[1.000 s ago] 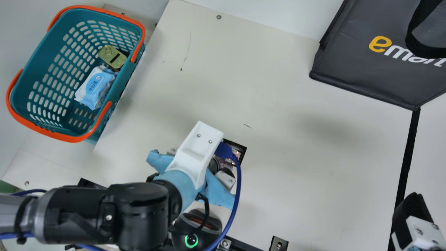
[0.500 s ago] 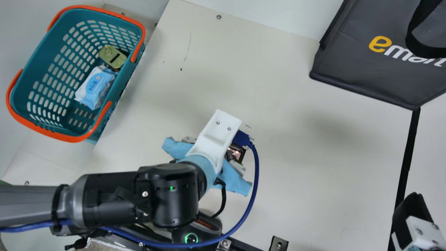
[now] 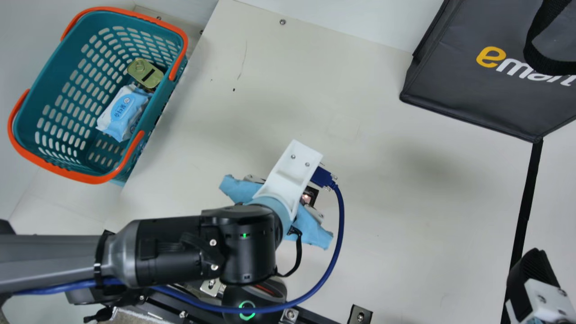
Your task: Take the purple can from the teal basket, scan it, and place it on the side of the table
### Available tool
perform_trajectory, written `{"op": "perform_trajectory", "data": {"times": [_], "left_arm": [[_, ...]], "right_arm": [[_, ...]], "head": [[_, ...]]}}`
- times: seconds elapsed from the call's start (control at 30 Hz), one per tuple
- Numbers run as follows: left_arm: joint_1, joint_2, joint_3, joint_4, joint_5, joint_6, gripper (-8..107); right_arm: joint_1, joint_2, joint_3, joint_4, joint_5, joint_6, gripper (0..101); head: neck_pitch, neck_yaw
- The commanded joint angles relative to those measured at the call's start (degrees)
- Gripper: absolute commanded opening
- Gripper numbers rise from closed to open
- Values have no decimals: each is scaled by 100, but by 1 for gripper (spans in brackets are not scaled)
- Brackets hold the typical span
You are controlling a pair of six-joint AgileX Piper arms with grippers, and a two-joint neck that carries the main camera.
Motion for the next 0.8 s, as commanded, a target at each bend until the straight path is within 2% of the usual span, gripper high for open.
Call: {"op": "perform_trajectory", "data": {"times": [0.0, 0.77], "left_arm": [[4, 16, -14, 2, -2, 8, 5], [150, 143, -107, -145, -2, 170, 82]], "right_arm": [[0, 0, 0, 0, 0, 0, 95], [0, 0, 0, 0, 0, 0, 95]], "head": [[-166, 14], [-166, 14]]}}
